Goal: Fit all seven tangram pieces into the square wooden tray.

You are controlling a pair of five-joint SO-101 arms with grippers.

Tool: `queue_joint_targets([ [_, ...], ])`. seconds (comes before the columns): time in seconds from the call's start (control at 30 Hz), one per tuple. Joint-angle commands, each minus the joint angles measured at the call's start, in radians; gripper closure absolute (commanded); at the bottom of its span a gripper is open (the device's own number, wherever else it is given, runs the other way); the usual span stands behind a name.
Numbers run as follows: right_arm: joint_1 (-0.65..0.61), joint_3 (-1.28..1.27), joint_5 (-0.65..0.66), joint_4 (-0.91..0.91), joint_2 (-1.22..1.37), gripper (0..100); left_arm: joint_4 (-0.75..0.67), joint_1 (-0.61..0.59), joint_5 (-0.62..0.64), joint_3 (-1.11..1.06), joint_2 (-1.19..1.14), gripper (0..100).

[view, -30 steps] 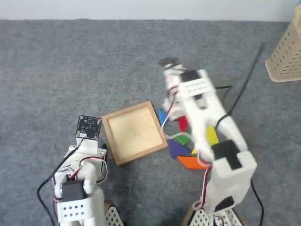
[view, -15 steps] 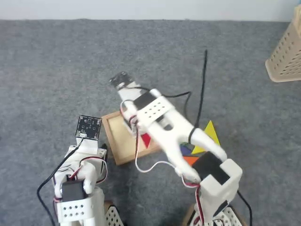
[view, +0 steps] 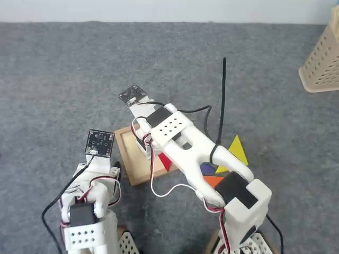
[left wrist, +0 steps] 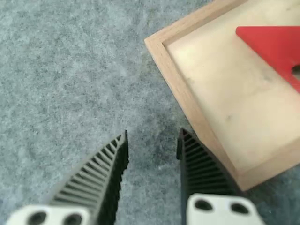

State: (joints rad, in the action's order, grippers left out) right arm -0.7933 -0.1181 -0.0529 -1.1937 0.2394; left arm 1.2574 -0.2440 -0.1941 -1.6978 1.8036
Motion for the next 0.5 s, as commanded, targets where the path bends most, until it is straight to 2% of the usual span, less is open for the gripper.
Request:
queue_joint_targets([
  [0.0, 0.108, 0.008, -0.012, 0.013, -0.087, 78.5, 0.005, 0.000, -0.005, 0.012, 0.006, 83],
  [0.1, 0.193, 0.008, -0.012, 0.015, -0.097, 90.5, 0.005, 0.000, -0.005, 0.012, 0.006, 83],
  [0.2, 0.225, 0.000, -0.009, 0.038, -0.097, 98.7, 0.005, 0.000, -0.005, 0.012, 0.006, 83],
  [0.37, 0.188, -0.212, 0.048, 0.237, -0.124, 99.3, 0.005, 0.000, -0.005, 0.012, 0.006, 83],
  [0.47, 0.156, -0.293, 0.074, 0.289, -0.153, 99.3, 0.005, 0.000, -0.005, 0.012, 0.006, 83],
])
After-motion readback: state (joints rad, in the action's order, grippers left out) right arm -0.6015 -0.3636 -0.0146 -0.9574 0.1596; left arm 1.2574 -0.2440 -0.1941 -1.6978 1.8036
